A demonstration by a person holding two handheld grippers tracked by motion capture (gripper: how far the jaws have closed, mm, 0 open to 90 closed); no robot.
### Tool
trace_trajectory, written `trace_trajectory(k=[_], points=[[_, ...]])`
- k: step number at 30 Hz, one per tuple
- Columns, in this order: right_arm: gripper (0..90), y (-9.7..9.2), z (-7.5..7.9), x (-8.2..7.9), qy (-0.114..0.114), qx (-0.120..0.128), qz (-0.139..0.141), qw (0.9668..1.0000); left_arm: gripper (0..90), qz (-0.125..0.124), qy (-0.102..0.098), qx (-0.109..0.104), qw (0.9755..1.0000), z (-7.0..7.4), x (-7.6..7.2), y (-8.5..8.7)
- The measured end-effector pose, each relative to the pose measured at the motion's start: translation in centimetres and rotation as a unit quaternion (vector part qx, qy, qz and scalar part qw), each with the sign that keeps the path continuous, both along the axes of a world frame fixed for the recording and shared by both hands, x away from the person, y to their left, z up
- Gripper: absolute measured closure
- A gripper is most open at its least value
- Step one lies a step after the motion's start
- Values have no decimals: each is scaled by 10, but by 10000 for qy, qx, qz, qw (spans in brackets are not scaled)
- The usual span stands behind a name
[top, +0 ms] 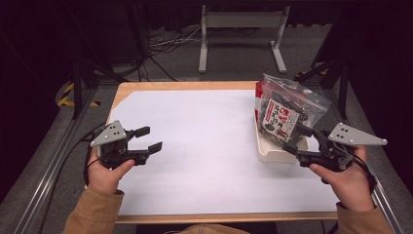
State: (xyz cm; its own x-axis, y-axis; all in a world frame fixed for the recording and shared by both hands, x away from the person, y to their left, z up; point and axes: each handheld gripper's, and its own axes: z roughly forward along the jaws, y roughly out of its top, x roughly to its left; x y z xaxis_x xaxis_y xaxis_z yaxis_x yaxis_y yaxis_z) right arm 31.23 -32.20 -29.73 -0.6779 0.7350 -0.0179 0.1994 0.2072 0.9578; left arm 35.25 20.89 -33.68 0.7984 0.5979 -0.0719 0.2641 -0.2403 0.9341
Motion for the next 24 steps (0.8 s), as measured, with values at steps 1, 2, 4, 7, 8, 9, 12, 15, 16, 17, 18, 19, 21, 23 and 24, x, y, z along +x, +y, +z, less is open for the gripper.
trace_trajectory(k=[1,2,4,7,8,9,12,15,16,17,18,19,21,23,24], points=[[268,5,-4,2,6,-7,60,10000,302,-3,8,-9,10000,0,-1,1],[267,7,-7,3,19,11,106,9999,302,1,1,-8,10000,-1,-2,2],[264,13,-15,6,53,6,218,9997,302,-10,20,-24,10000,-2,-4,3],[263,20,-26,10,101,-17,287,9995,301,-35,-21,-26,10000,-4,-6,4],[263,21,-29,12,112,-22,309,9995,301,-42,-37,-26,10000,-4,-7,5],[262,22,-33,13,141,-27,314,9994,301,-59,-22,-27,10000,-4,-8,5],[262,24,-43,17,211,-49,317,9993,300,-85,-60,-18,9999,-5,-11,5],[262,25,-52,20,306,-100,298,9990,299,-124,-73,14,9999,-7,-13,5],[262,25,-56,21,362,-90,307,9988,299,-130,-64,17,9999,-7,-14,4],[261,25,-58,22,387,-108,308,9987,299,-130,-62,12,9999,-7,-14,4],[260,25,-60,23,433,-121,308,9985,299,-133,-58,8,9999,-7,-14,4],[260,25,-60,23,433,-121,308,9985,298,-133,-58,8,9999,-7,-14,4],[255,26,-64,24,488,-176,326,9981,298,-132,-43,-3,9999,-8,-14,4],[254,27,-64,24,491,-191,326,9981,298,-138,-46,-4,9999,-8,-14,4],[255,27,-64,24,493,-176,331,9981,297,-138,-46,-7,9999,-8,-14,4]])
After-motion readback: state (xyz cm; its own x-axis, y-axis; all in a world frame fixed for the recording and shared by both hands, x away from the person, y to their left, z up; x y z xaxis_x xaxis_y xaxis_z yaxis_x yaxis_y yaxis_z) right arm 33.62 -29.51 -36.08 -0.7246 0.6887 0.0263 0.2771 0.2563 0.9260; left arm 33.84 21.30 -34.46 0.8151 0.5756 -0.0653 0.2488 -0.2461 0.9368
